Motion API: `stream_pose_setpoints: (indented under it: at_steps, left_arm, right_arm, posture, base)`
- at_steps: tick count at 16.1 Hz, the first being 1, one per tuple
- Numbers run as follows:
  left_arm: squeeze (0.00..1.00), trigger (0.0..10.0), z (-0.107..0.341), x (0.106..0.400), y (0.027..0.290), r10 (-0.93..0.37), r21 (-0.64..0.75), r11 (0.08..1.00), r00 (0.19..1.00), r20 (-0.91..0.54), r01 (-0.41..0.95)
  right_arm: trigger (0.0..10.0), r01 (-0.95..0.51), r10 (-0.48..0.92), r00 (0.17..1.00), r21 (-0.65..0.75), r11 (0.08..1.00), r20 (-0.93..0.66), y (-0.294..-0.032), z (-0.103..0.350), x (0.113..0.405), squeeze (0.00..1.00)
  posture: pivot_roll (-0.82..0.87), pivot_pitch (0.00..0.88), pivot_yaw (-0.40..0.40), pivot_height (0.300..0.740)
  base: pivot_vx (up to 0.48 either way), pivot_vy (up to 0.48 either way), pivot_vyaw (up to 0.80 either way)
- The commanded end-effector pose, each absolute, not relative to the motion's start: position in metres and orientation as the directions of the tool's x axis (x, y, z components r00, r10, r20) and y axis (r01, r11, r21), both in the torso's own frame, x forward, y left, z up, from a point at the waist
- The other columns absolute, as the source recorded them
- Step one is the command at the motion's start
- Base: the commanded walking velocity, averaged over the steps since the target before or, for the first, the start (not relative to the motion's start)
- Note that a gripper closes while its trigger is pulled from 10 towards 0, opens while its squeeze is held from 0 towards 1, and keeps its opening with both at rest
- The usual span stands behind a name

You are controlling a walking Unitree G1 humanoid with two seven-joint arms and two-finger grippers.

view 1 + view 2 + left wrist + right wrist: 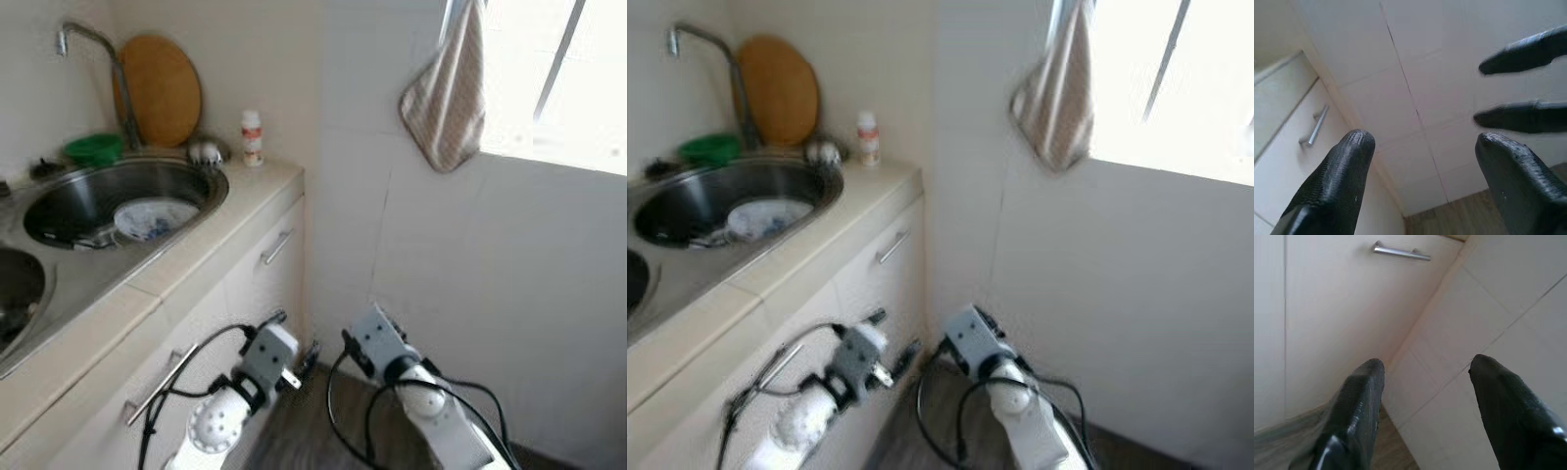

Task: Kitchen organization

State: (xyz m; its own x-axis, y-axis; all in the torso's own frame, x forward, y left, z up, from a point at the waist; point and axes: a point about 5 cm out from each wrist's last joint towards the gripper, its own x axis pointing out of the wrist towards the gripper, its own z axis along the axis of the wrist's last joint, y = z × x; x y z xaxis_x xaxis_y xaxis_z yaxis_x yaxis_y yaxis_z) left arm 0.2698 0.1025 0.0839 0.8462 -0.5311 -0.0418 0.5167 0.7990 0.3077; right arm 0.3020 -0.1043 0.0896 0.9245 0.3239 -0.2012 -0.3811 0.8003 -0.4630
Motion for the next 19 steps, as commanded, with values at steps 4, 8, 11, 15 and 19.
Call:
stream_pose_setpoints:
  at_steps: [4, 8, 11, 15, 19]
  left_arm:
    - [0.00, 10.0, 0.0828, 0.2705, 0.1050, -0.519, 0.304, 0.807, 0.854, -0.044, 0.506]
    - [0.00, 10.0, 0.0828, 0.2709, 0.1041, -0.515, 0.290, 0.815, 0.857, -0.032, 0.501]
    - [0.00, 10.0, 0.0818, 0.2715, 0.1039, -0.512, 0.280, 0.819, 0.858, -0.037, 0.501]
    - [0.00, 10.0, 0.0806, 0.2719, 0.1039, -0.511, 0.275, 0.820, 0.859, -0.042, 0.502]
    - [0.00, 10.0, 0.0807, 0.2716, 0.1040, -0.508, 0.264, 0.826, 0.861, -0.032, 0.498]
  right_arm:
    - [10.0, -0.399, 0.342, 0.917, -0.460, 0.793, -0.205, -0.1021, 0.0911, 0.3040, 0.00]
    - [10.0, -0.393, 0.334, 0.920, -0.462, 0.795, -0.207, -0.1043, 0.0910, 0.3049, 0.00]
    - [10.0, -0.387, 0.328, 0.922, -0.457, 0.801, -0.207, -0.1059, 0.0908, 0.3052, 0.00]
    - [10.0, -0.385, 0.324, 0.922, -0.452, 0.805, -0.209, -0.1067, 0.0901, 0.3053, 0.00]
    - [10.0, -0.386, 0.324, 0.922, -0.449, 0.806, -0.212, -0.1072, 0.0895, 0.3050, 0.00]
  posture:
    - [0.00, 0.000, 0.013, 0.740]
    - [-0.01, 0.000, 0.010, 0.740]
    - [0.00, 0.000, 0.009, 0.740]
    - [-0.01, 0.000, 0.008, 0.740]
    - [-0.01, 0.000, 0.007, 0.740]
  base:
    - [0.000, 0.000, -0.20]
    - [0.000, 0.000, -0.80]
    - [0.000, 0.000, -0.80]
    - [0.000, 0.480, -0.80]
    - [0.000, 0.336, -0.80]
